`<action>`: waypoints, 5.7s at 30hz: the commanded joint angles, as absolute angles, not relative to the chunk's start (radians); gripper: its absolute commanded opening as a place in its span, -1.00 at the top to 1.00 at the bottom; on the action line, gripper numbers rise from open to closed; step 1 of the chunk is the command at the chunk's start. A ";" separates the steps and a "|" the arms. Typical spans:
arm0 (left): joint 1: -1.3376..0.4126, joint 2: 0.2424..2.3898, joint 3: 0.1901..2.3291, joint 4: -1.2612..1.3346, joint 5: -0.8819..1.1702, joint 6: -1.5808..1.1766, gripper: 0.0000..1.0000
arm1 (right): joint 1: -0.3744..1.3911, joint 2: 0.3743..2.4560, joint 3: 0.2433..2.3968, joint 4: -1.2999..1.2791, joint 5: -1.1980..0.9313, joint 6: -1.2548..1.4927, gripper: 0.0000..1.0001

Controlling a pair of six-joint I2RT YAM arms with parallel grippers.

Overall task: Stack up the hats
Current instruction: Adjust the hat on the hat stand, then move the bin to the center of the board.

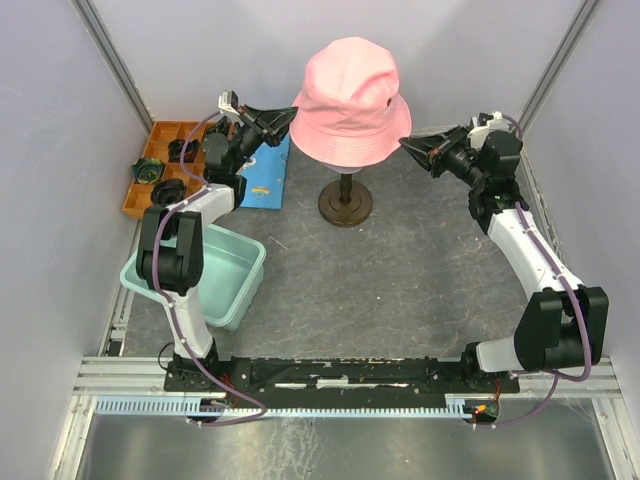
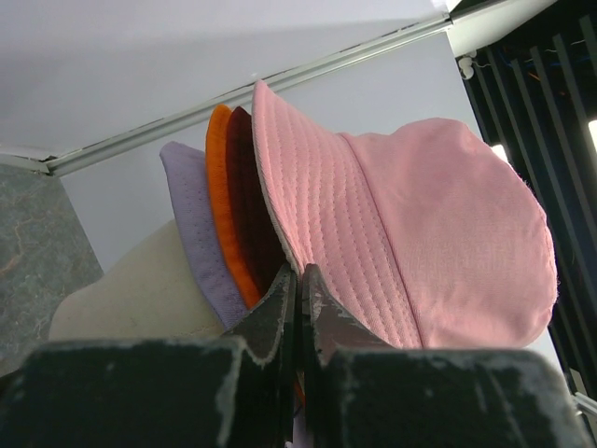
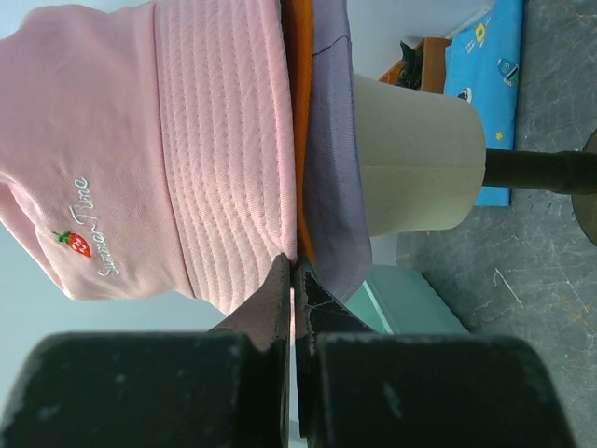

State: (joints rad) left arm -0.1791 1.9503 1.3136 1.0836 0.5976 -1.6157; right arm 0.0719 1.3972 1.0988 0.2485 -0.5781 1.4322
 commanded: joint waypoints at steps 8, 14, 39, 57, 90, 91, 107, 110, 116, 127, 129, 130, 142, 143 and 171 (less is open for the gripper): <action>-0.217 2.043 1.127 0.900 0.762 -1.510 0.94 | 0.068 1.432 1.098 0.202 -0.570 1.390 1.00; -0.222 2.063 1.120 0.904 0.764 -1.503 0.94 | 0.069 1.446 1.064 0.195 -0.574 1.366 1.00; -0.226 1.989 1.264 0.826 0.772 -1.502 0.94 | 0.071 1.432 1.205 0.082 -0.598 1.318 0.98; -0.204 1.955 1.246 0.831 0.730 -1.506 0.14 | 0.078 1.423 1.244 0.049 -0.587 1.304 0.35; -0.076 1.533 1.437 -0.061 0.395 -0.768 -0.06 | 0.018 1.201 1.192 -0.495 -0.303 0.869 -0.98; -0.076 1.498 1.417 -0.094 0.357 -0.721 -0.08 | 0.018 1.194 1.197 -0.538 -0.266 0.817 -0.98; -0.080 1.005 1.108 -0.655 -0.055 -0.549 0.06 | 0.013 1.206 1.138 -0.644 -0.186 0.574 -0.98; -0.080 0.973 1.069 -0.758 -0.080 -0.563 0.08 | 0.014 1.232 1.141 -0.617 -0.225 0.595 -0.98; -0.080 0.976 0.998 -0.852 -0.124 -0.583 0.09 | 0.014 1.262 1.137 -0.582 -0.269 0.622 -0.98; -0.080 1.143 0.964 -0.627 -0.074 -0.712 -0.02 | 0.014 1.260 1.138 -0.586 -0.276 0.615 -0.98; -0.079 1.166 0.969 -0.607 -0.064 -0.722 -0.02 | 0.014 1.259 1.140 -0.588 -0.275 0.612 -0.98; -0.080 1.174 0.971 -0.600 -0.062 -0.725 -0.02 | 0.014 1.261 1.141 -0.588 -0.273 0.611 -0.98; -0.081 1.171 1.010 -0.575 -0.023 -0.782 -0.03 | 0.013 1.296 1.151 -0.572 -0.278 0.615 -0.98; -0.081 1.174 1.012 -0.569 -0.016 -0.784 -0.03 | 0.014 1.298 1.151 -0.570 -0.279 0.616 -0.98; -0.750 1.467 1.096 -0.345 -0.003 -1.147 0.83 | 0.011 1.302 1.201 -0.592 -0.236 0.586 -0.98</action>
